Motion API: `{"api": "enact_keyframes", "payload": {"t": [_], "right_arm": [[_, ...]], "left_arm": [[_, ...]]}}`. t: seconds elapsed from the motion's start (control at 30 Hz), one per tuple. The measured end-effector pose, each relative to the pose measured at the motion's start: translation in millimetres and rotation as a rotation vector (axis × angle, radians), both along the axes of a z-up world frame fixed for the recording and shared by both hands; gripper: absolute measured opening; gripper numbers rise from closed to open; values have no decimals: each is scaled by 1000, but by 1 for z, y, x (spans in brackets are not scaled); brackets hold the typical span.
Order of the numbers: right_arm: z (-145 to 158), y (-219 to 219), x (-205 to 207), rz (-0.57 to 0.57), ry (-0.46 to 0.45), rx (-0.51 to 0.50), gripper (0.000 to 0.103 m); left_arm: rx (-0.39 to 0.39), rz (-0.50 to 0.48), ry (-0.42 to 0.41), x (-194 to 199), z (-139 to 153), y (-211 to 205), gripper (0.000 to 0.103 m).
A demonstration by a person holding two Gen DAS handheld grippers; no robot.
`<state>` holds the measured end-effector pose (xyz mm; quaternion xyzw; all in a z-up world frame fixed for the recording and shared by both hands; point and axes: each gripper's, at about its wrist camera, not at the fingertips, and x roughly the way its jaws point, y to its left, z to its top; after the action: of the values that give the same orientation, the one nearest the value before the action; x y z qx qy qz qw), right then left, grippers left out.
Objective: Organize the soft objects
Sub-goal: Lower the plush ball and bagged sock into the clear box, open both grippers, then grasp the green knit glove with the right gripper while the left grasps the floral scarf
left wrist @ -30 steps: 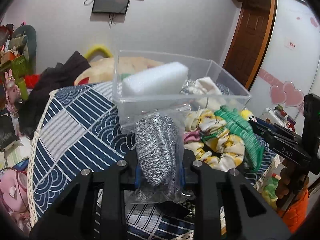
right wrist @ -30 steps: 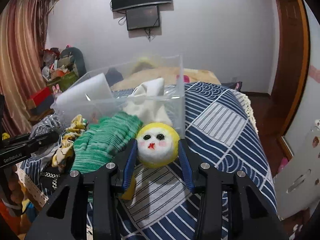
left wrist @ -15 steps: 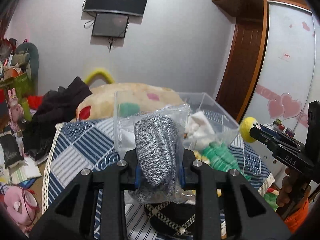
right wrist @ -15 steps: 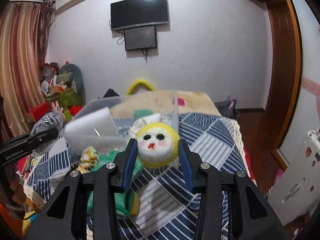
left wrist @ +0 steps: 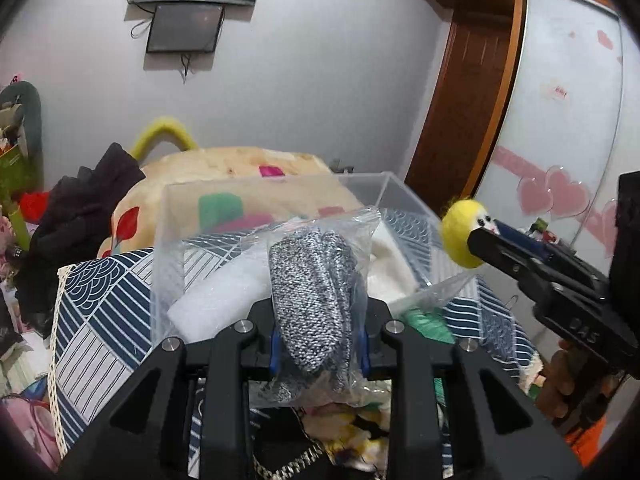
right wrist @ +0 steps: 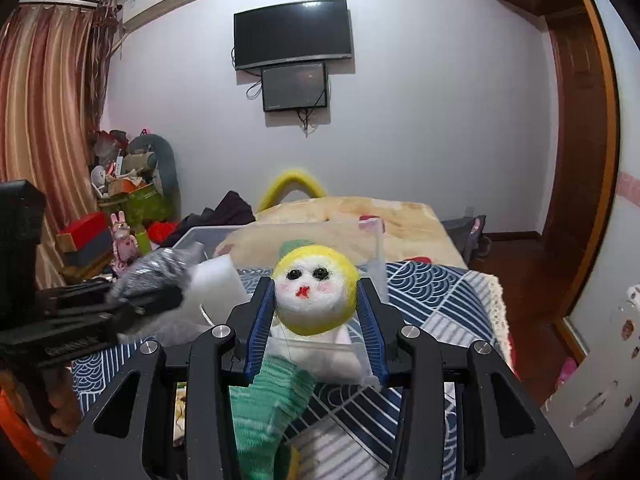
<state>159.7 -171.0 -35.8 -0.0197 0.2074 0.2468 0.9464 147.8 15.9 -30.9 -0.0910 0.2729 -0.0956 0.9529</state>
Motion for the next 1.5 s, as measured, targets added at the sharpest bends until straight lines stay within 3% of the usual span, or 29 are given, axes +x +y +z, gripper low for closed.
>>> {"api": "enact_keyframes", "payload": {"t": [0.43,0.7,0.77,0.83,0.9,1.0,1.43,1.5], "right_arm": [[-17,17,30,7,92,-37,38],[-24,26,33,6,110,-92,40],[-25,28,31,5,106,-107,41],[-24,29,32,2,101,-120,42],[-23,29,30,13,103,-118,49],[-20,26,27,17,96,-106,61],[-1,6,3,27,34,-51,71],[-3,5,-2,37,36,-47,71]], "left_arm": [[100,69,56,51,-12,-2,28],[98,67,104,67,-22,0,28],[102,58,108,66,-23,-2,34],[100,52,114,64,-24,-4,51],[91,45,123,62,-25,-5,59],[78,47,112,54,-24,-6,61],[120,69,-10,2,1,-12,99],[132,82,-28,-8,3,-12,101]]}}
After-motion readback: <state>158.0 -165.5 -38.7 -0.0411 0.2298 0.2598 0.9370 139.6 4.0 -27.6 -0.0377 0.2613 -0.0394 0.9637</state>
